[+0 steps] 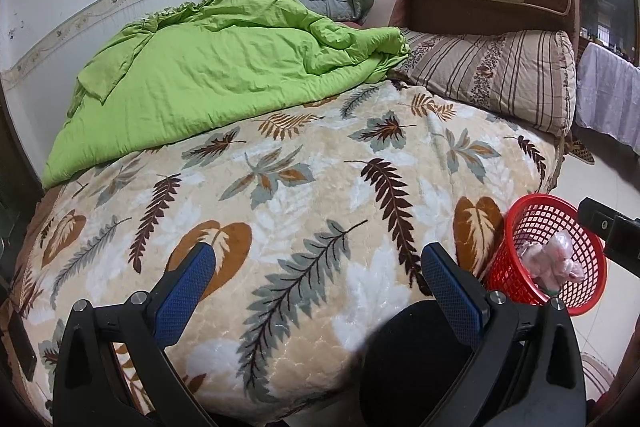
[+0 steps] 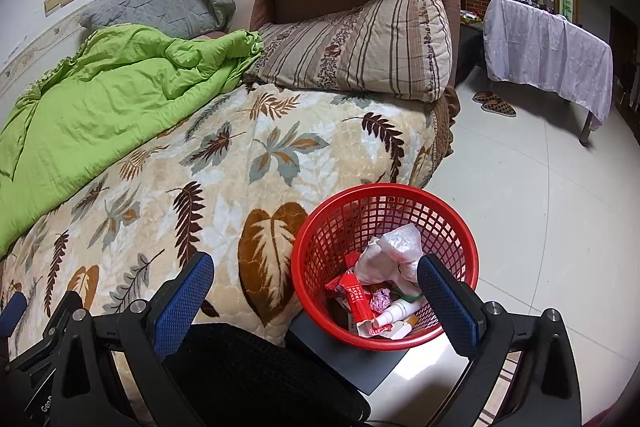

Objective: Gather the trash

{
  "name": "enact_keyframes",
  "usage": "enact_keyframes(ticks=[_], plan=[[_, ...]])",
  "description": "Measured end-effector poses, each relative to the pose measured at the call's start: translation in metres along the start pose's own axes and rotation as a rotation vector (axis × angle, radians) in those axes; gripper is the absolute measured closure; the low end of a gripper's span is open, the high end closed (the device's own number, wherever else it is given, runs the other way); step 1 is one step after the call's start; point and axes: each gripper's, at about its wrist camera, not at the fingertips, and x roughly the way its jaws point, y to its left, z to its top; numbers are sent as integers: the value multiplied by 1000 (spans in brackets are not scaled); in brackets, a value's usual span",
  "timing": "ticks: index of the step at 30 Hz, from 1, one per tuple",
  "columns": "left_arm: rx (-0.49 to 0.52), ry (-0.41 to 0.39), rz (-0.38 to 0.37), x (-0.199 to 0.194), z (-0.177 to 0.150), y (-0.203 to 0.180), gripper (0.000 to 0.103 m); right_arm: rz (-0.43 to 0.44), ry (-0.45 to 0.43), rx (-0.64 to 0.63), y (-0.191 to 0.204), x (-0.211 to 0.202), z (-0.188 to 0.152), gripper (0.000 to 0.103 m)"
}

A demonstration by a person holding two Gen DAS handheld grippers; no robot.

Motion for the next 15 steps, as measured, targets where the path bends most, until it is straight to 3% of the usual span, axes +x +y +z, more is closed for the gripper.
enact_keyframes(ticks=[15], plan=[[-2, 1, -2, 1, -2, 0, 1, -1, 5, -1, 1, 1, -2, 0]])
